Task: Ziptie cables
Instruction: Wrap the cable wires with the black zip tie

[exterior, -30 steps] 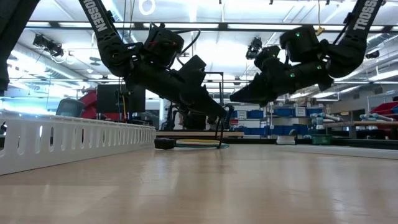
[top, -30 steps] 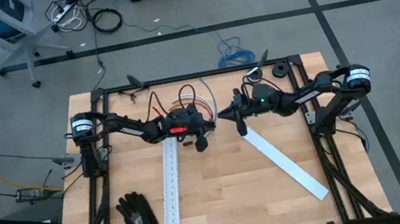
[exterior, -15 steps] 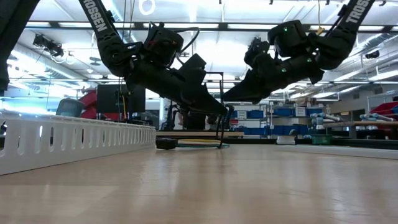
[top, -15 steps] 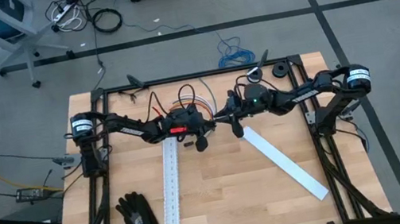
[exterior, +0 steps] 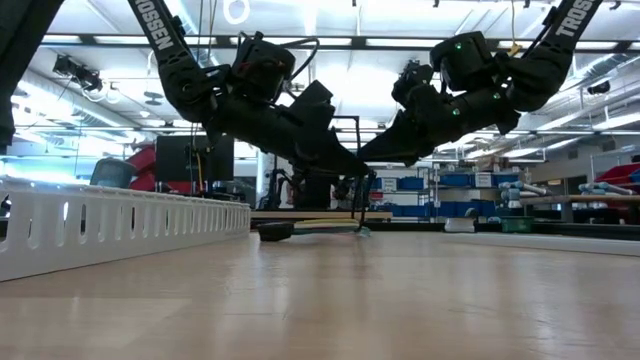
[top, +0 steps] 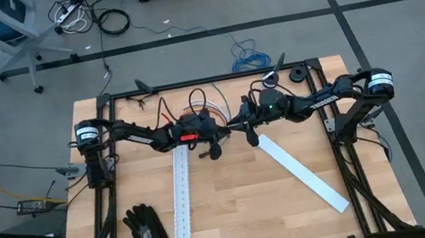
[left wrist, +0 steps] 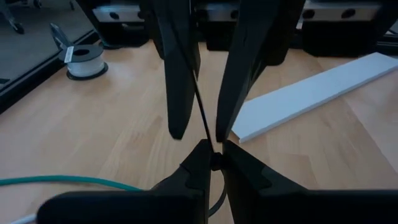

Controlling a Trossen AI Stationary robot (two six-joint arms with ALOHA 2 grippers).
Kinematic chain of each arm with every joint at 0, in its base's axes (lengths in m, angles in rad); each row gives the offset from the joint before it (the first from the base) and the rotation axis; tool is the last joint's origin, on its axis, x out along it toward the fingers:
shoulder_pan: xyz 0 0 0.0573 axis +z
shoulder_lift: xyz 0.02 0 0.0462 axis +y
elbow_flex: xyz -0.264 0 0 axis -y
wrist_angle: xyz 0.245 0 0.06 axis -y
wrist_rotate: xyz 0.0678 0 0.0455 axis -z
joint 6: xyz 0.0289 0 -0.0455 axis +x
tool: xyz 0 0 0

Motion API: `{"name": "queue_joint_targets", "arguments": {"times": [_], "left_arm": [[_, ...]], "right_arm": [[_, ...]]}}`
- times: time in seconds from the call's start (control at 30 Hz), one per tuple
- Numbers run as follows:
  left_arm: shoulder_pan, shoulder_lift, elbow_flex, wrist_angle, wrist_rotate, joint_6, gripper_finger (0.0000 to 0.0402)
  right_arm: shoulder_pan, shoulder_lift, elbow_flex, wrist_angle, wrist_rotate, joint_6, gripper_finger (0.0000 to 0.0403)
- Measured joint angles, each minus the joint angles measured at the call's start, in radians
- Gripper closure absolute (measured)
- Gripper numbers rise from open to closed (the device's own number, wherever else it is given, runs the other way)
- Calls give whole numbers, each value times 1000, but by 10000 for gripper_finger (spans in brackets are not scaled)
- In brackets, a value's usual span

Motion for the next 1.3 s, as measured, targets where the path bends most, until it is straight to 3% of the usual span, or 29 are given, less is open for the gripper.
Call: {"name": "queue_joint_targets", "arguments": {"times": [0.27,0.53,0.93,1.3], "left_arm": [[0,0,2,-2,-3,4,359],[0,0,2,-3,-5,-3,351],[0,0,2,-7,16,-6,268],[1,1,2,26,17,-51,277]], "right_arm": [[0,0,0,15,-1,-49,397],[0,0,0,17,7,-52,402],[0,0,0,16,2,-45,403],[-1,0,0,10,1,-47,403]]}}
